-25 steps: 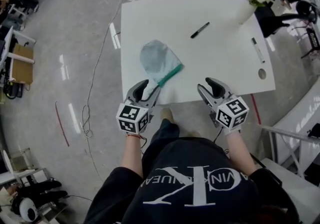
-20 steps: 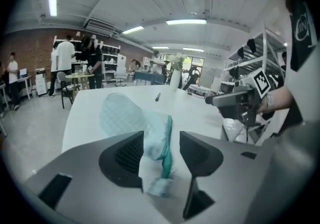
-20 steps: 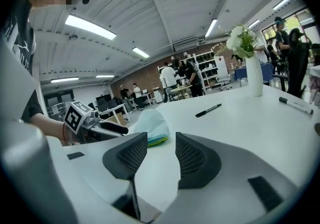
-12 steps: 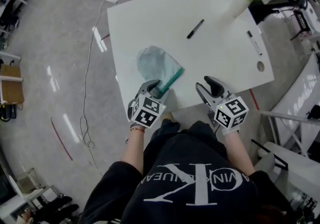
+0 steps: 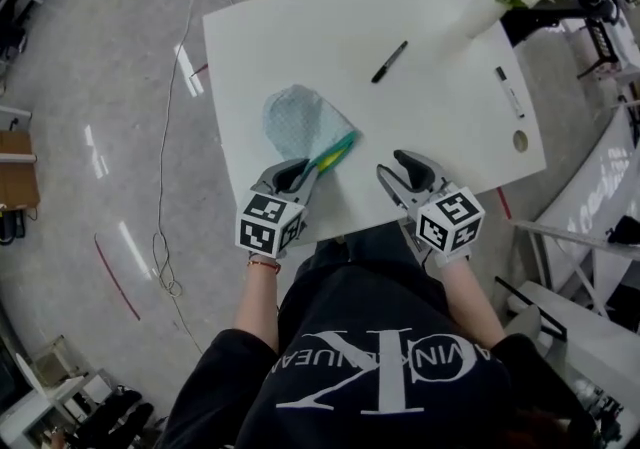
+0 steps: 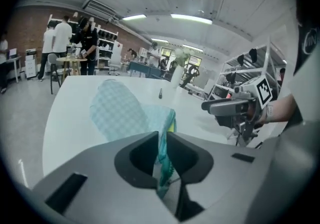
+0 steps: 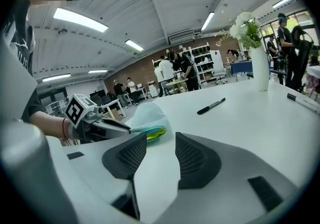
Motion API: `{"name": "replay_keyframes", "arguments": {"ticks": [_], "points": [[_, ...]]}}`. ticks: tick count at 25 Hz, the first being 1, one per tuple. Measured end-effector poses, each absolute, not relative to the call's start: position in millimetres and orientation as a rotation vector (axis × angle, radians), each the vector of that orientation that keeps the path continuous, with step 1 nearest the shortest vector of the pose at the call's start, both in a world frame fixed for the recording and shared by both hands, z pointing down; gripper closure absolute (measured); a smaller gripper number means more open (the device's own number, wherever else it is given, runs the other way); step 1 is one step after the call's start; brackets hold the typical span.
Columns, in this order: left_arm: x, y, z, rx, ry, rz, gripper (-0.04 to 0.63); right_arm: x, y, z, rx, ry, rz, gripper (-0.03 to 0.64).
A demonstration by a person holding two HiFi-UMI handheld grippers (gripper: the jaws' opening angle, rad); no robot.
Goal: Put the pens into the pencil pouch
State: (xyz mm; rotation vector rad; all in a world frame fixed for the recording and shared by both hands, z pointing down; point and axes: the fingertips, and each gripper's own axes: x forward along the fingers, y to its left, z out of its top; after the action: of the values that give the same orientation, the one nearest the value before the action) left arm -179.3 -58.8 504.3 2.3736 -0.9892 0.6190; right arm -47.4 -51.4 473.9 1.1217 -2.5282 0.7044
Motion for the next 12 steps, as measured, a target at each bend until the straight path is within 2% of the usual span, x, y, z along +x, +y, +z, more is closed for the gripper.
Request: {"name": "replay_keyframes", "arguments": {"ticks": [5,12], "points": [[-197,-87,495,2.339,-1.155,0.588,0.545,-51,-90,475,1.108,-2.485,0.696,0.433],[-203,-116,478,2.33,-1.282,0.495,0.548,-34,-169,482,1.314,-2.311,0.715,0.434]]}}
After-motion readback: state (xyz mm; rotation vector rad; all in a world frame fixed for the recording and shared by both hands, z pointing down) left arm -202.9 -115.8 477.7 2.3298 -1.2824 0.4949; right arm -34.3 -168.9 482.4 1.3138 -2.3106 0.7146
